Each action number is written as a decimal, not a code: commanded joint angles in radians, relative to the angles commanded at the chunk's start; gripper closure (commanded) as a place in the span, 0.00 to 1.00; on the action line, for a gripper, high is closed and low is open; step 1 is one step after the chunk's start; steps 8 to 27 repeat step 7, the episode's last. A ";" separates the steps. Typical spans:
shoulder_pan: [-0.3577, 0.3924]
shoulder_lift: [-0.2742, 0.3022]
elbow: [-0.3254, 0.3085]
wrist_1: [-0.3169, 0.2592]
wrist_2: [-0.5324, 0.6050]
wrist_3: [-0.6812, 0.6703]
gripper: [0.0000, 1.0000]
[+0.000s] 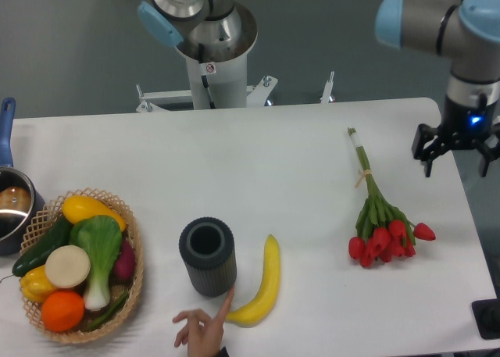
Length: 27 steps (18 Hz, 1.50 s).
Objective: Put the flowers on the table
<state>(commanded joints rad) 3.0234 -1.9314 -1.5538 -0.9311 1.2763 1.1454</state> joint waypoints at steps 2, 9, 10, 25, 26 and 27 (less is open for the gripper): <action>0.032 0.022 -0.026 0.000 0.000 0.094 0.00; 0.066 0.031 -0.054 -0.008 0.006 0.201 0.00; 0.066 0.031 -0.054 -0.008 0.006 0.201 0.00; 0.066 0.031 -0.054 -0.008 0.006 0.201 0.00; 0.066 0.031 -0.054 -0.008 0.006 0.201 0.00; 0.066 0.031 -0.054 -0.008 0.006 0.201 0.00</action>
